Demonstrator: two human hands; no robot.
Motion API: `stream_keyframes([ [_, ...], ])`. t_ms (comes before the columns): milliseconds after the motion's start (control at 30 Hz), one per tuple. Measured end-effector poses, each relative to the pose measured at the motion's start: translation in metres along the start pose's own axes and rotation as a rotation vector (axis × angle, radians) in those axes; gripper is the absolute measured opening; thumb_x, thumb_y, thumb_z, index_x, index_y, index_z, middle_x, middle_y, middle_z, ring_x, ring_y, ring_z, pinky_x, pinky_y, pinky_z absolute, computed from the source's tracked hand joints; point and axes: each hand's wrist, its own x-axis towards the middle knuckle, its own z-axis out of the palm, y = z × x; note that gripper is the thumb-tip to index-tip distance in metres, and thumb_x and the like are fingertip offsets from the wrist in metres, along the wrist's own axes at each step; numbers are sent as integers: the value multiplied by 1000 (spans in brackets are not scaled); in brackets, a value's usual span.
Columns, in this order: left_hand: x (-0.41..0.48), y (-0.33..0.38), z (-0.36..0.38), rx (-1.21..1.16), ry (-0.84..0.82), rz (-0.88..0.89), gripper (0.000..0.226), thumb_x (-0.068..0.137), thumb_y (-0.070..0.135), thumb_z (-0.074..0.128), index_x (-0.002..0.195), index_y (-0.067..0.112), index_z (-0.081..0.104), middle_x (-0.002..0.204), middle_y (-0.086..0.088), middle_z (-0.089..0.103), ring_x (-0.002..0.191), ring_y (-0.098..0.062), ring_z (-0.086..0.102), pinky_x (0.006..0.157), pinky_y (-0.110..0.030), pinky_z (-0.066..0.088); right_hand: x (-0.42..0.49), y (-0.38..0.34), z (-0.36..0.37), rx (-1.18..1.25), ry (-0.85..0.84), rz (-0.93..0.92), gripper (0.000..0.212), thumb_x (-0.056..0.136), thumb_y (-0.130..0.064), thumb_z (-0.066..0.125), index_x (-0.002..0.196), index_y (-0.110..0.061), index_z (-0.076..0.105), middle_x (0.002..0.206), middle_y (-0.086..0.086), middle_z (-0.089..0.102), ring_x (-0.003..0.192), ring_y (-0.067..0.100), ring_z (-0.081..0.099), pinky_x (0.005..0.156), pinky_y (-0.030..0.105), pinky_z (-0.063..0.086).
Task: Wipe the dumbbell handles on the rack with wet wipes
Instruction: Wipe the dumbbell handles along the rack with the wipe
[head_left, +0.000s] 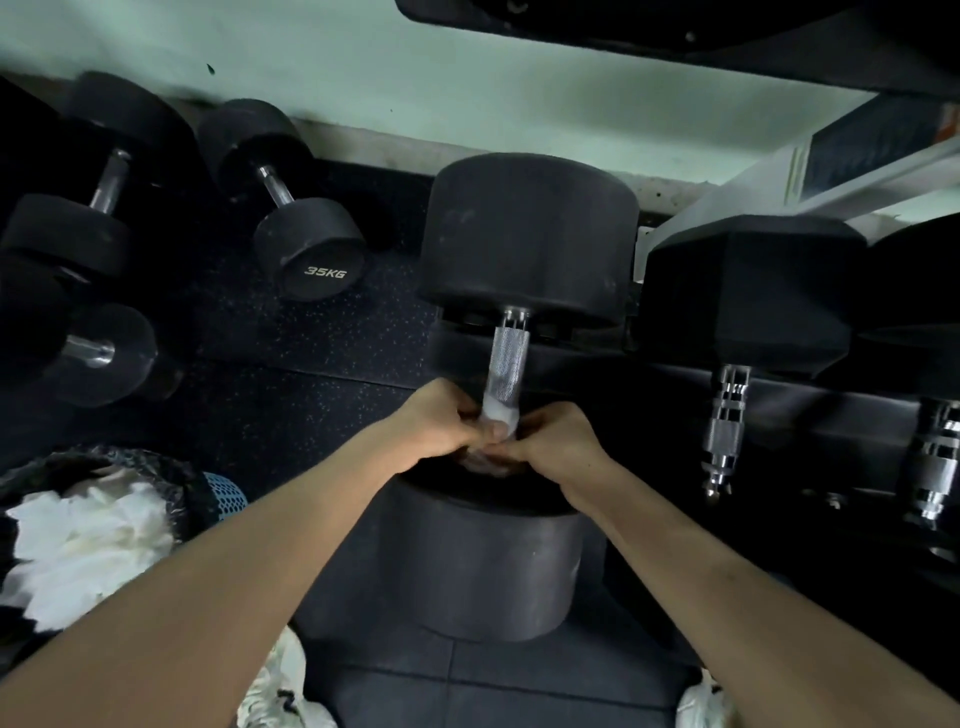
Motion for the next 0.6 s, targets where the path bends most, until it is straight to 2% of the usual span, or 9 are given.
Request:
stream_keyframes([
  [67, 2, 5, -1, -99, 22, -10, 39, 67, 28, 83, 97, 6, 70, 95, -11, 73, 91, -24, 68, 89, -46, 53, -3, -5, 0, 167, 11, 10, 27, 58, -4, 87, 81, -1, 71, 70, 5, 70, 62, 12, 65, 52, 12, 50],
  [167, 2, 10, 0, -282, 69, -23, 31, 69, 19, 82, 91, 1, 71, 94, -20, 71, 86, -32, 68, 84, -48, 55, 2, -5, 2, 292, 59, 7, 30, 58, 3, 84, 84, -1, 72, 74, 3, 71, 63, 10, 67, 52, 11, 49],
  [267, -1, 9, 3, -382, 115, 36, 18, 75, 14, 76, 87, 1, 70, 89, -19, 70, 84, -30, 68, 82, -39, 55, 6, 0, 2, 393, 90, -25, 28, 63, 8, 79, 88, 2, 71, 78, 7, 72, 62, 9, 68, 56, 14, 51],
  [333, -2, 3, 3, -391, 96, 68, 18, 78, 17, 74, 91, 4, 71, 89, -11, 72, 83, -22, 69, 74, -25, 57, 6, 3, 0, 426, 47, -16, 30, 66, 4, 79, 95, 2, 71, 87, 11, 73, 72, 15, 70, 62, 19, 54],
  [400, -4, 0, 0, -309, 65, 55, 22, 78, 28, 74, 92, 12, 71, 85, 0, 72, 77, -9, 67, 61, -14, 52, 5, 5, -2, 371, -41, 24, 31, 68, -4, 81, 97, -2, 71, 90, 10, 74, 77, 14, 71, 60, 16, 54],
  [433, -5, 0, -1, -226, 56, 20, 27, 77, 36, 73, 90, 13, 71, 82, 3, 71, 75, -6, 66, 59, -13, 49, 4, 4, -4, 309, -77, 40, 32, 67, -7, 82, 96, -3, 71, 88, 8, 74, 76, 12, 71, 58, 13, 52],
  [500, -4, 0, -1, -88, 76, -50, 45, 76, 47, 71, 87, 3, 70, 75, -2, 67, 69, -12, 62, 58, -18, 44, 3, 1, -5, 258, -69, 40, 31, 65, -7, 84, 92, -3, 71, 84, 8, 74, 74, 13, 71, 57, 13, 52],
  [533, -5, 2, 0, -82, 104, -58, 47, 76, 46, 72, 85, 0, 69, 71, -5, 65, 67, -14, 60, 56, -20, 43, 2, 1, -5, 277, -34, 19, 29, 64, -4, 84, 90, -2, 72, 83, 8, 74, 76, 16, 71, 60, 15, 53],
  [600, -6, 6, 2, -169, 149, -20, 32, 77, 34, 74, 84, 3, 71, 70, -4, 67, 63, -11, 62, 50, -14, 45, 0, 0, -2, 372, 42, -33, 23, 63, 6, 81, 82, -6, 71, 80, 7, 73, 74, 18, 71, 62, 17, 54],
])
